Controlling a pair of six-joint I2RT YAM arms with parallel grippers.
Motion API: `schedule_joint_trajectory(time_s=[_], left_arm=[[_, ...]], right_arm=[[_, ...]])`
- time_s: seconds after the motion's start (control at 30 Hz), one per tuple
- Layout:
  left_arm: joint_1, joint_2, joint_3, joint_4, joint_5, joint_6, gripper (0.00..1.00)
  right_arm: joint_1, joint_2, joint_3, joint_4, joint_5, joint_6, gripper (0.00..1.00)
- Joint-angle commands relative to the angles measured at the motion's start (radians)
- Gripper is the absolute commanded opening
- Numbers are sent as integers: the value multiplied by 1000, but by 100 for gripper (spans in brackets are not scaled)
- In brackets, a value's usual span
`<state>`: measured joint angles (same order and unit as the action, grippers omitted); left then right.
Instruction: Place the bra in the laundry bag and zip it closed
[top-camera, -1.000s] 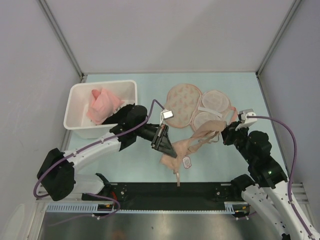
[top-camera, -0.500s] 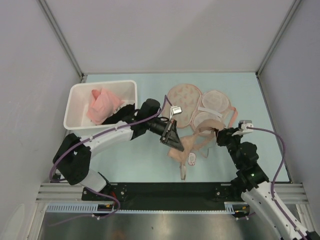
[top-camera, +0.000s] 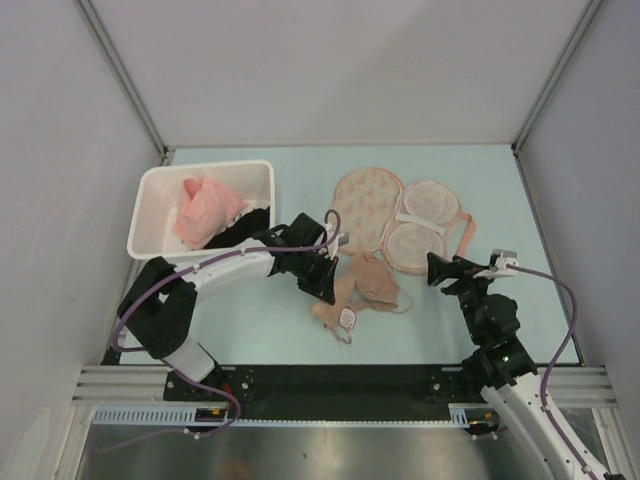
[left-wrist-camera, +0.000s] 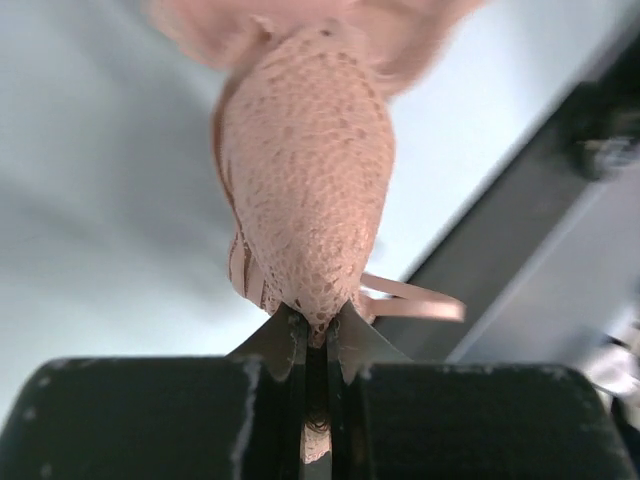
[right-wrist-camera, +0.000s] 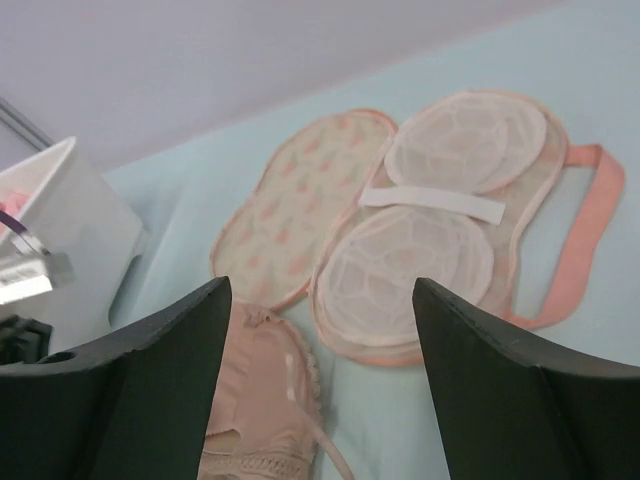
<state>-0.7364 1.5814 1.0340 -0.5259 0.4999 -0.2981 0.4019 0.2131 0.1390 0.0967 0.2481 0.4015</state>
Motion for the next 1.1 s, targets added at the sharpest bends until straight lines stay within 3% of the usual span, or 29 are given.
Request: schedule_joint_trajectory(time_s=[0.0, 0.13, 0.17, 0.27, 0.43, 0.57, 0.67, 0.77, 0.93, 1.07], left_arm=[[5, 8, -26, -37, -179, 134, 0], [-14, -38, -64, -31, -199, 132, 0], [-17, -46, -71, -28, -198, 123, 0], [-32, -70, -89, -19, -182, 94, 0], [-73, -100, -114, 17, -205, 51, 0], [-86, -89, -123, 24, -234, 24, 0], [-86, -84, -149, 47, -248, -2, 0], [-87, -90, -184, 90, -241, -33, 0], [-100, -109, -224, 130, -248, -53, 0], [-106, -129, -235, 139, -261, -59, 0]], right_arm=[[2, -61, 91, -169, -8, -40, 83], [-6, 142, 294, -211, -76, 74, 81], [-3, 257, 359, -247, -92, 98, 81], [12, 429, 601, -483, -75, 227, 82], [15, 813, 914, -757, -226, 334, 71], [67, 1118, 1196, -1036, -230, 514, 77], [169, 1302, 1414, -1196, -61, 704, 83], [192, 1475, 1562, -1305, -119, 854, 85], [219, 1638, 1619, -1324, -227, 1045, 85], [219, 1649, 1542, -1316, -263, 1200, 82]])
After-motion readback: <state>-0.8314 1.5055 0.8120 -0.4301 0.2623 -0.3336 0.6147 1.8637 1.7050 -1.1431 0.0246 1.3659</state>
